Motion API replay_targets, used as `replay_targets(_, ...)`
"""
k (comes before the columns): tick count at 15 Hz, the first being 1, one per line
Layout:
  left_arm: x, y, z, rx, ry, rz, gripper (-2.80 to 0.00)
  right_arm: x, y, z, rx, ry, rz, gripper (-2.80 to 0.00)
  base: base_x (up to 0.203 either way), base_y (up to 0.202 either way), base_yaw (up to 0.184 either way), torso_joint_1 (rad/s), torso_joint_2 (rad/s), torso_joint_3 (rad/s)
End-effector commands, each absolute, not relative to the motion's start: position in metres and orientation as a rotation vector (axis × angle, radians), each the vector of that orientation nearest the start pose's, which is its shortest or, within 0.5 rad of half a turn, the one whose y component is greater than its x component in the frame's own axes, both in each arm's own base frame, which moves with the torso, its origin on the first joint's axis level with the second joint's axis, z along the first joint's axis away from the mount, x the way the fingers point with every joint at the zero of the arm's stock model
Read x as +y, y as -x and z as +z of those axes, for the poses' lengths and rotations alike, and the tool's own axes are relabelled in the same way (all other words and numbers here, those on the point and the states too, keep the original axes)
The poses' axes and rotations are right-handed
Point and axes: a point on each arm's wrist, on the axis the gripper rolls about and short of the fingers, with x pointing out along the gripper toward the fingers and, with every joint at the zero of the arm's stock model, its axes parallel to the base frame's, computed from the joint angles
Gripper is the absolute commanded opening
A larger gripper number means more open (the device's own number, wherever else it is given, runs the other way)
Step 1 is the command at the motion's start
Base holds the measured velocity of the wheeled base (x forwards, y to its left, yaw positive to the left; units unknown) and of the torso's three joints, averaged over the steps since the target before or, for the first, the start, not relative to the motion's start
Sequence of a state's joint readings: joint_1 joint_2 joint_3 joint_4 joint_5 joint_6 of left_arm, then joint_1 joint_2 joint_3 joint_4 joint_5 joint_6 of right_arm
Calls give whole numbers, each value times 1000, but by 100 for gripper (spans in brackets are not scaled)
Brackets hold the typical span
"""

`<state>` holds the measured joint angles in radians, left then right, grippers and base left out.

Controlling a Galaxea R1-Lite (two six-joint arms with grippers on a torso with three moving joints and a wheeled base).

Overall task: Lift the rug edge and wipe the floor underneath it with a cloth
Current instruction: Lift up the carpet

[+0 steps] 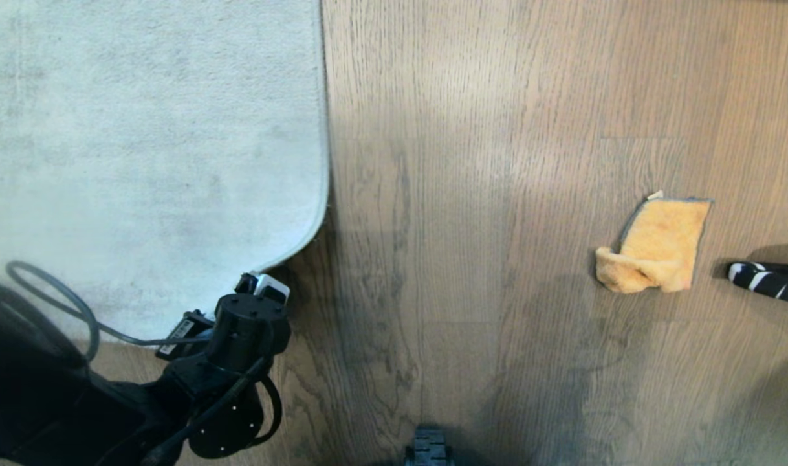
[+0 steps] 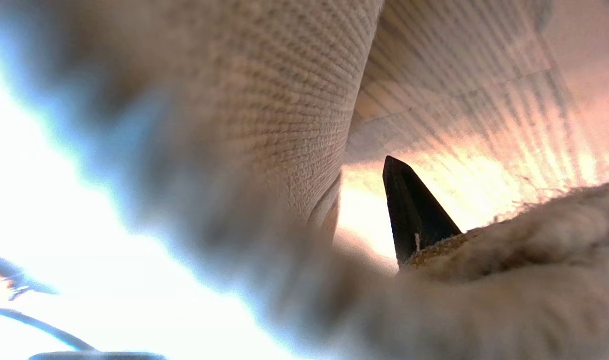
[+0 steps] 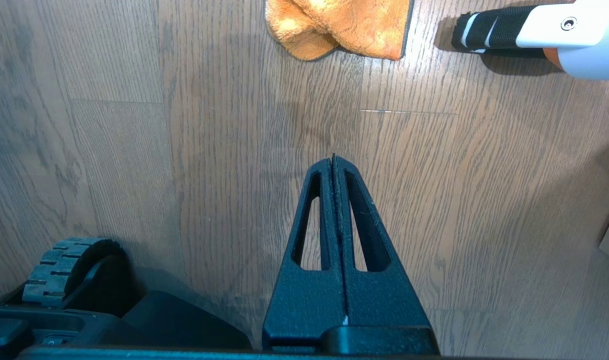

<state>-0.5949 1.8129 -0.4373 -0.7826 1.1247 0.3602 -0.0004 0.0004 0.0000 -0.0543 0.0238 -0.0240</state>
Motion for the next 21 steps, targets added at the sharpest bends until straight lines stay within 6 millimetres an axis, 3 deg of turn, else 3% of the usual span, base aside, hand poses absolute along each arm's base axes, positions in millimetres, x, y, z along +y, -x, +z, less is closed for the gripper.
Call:
replay_targets(1,-121,-215,102,438,-743,446,-280,1,23,81,-56,25,24,-280,0,0,0,0,0,0)
replay_targets(5,-115,-209,126,357,-595,389,-280,1,23,81,-54,25,24,-280,0,0,0,0,0,0)
replay_targets(10,-102,-187,153,257,-460,231,-280,1,23,81,-56,25,24,-280,0,0,0,0,0,0)
replay_targets(14,-90,-165,166,192,-404,124,-280,1,23,81,-56,25,24,-280,0,0,0,0,0,0)
replay_targets(21,-55,-110,180,77,-324,118,-280,1,23,81,-56,25,24,-280,0,0,0,0,0,0)
